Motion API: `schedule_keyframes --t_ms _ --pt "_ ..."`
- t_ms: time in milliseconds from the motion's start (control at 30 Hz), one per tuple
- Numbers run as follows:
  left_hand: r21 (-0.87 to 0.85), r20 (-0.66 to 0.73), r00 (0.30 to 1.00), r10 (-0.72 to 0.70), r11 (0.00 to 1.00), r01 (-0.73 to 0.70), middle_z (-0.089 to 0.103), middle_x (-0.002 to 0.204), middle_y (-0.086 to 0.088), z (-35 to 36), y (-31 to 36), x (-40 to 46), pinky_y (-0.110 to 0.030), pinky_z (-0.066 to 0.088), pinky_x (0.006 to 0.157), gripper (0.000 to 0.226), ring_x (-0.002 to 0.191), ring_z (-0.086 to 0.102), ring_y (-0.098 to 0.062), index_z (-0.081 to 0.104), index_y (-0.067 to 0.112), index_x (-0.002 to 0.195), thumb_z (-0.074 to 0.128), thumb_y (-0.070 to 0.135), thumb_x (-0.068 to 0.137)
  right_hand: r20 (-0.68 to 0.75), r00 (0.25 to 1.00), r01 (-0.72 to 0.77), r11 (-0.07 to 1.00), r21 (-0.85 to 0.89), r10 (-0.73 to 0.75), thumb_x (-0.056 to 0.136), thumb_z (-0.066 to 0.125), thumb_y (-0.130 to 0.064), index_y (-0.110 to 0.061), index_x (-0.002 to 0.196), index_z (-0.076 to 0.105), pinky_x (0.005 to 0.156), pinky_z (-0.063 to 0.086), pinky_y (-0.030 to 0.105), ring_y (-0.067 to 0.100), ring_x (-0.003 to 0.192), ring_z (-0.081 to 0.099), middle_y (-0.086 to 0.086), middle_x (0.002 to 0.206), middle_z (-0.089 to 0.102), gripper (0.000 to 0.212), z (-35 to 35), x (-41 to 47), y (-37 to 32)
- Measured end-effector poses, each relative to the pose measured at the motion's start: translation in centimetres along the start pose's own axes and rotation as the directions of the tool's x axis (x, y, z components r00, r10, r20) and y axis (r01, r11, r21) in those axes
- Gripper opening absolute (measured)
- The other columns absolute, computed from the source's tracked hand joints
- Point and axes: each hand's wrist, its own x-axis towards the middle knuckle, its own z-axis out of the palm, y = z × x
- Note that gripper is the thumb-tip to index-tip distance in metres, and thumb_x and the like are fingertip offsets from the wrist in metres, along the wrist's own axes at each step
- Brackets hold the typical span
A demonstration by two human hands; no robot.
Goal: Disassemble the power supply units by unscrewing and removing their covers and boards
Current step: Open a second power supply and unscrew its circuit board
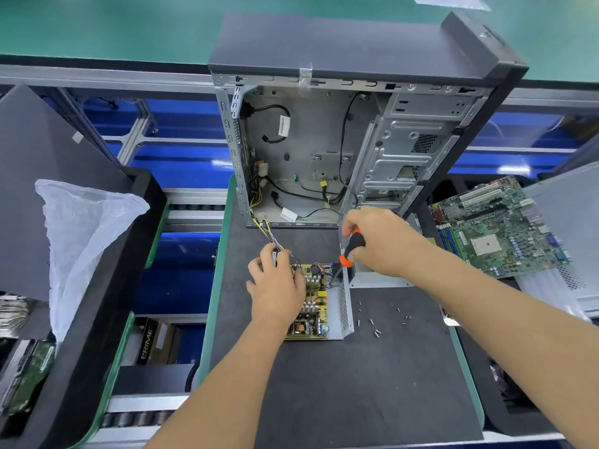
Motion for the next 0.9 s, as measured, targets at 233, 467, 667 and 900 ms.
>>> schedule_keyframes --t_ms 233,467,667,900 --pt "-0.003 -0.003 1.000 0.006 1.000 -0.006 0.024 0.152 0.001 0.1 -0.1 0.0 -0.051 0.045 0.094 0.038 0.128 0.028 -0.028 0.044 0.022 0.135 0.049 0.036 0.100 -0.107 0.994 -0.047 0.859 -0.509 -0.009 0.098 0.025 -0.059 -0.017 0.120 0.051 0.059 0.035 0.036 0.034 0.092 0.063 0.008 0.096 0.058 0.055 0.5 -0.5 -1.3" --pt "0.000 0.001 1.000 0.000 1.000 0.000 0.023 0.152 0.002 0.2 -0.1 0.2 -0.051 0.045 0.095 0.039 0.129 0.027 -0.027 0.044 0.023 0.136 0.048 0.037 0.100 0.111 0.993 0.052 0.998 -0.045 -0.047 0.096 0.056 -0.025 -0.027 0.134 0.041 0.084 0.036 0.039 0.028 0.111 0.037 -0.003 0.106 0.048 0.041 -0.1 -0.2 -0.2" --pt "-0.001 -0.007 1.000 0.005 1.000 -0.005 0.024 0.151 0.002 0.3 -0.2 0.2 -0.050 0.046 0.094 0.038 0.127 0.027 -0.027 0.044 0.023 0.136 0.049 0.037 0.100 -0.028 0.997 -0.083 0.933 -0.350 0.078 0.094 0.034 -0.069 -0.016 0.119 0.041 0.067 0.040 0.038 0.034 0.094 0.057 0.002 0.076 0.044 0.059 0.0 -1.1 -1.5" --pt "-0.015 -0.011 1.000 0.005 1.000 -0.005 0.025 0.151 0.002 0.4 -0.3 0.2 -0.050 0.045 0.092 0.036 0.126 0.028 -0.027 0.046 0.023 0.133 0.049 0.036 0.100 0.037 0.999 -0.008 0.969 -0.246 0.018 0.099 0.051 -0.034 -0.016 0.119 0.046 0.073 0.038 0.037 0.033 0.104 0.053 0.009 0.114 0.055 0.027 0.0 -0.2 -1.1"
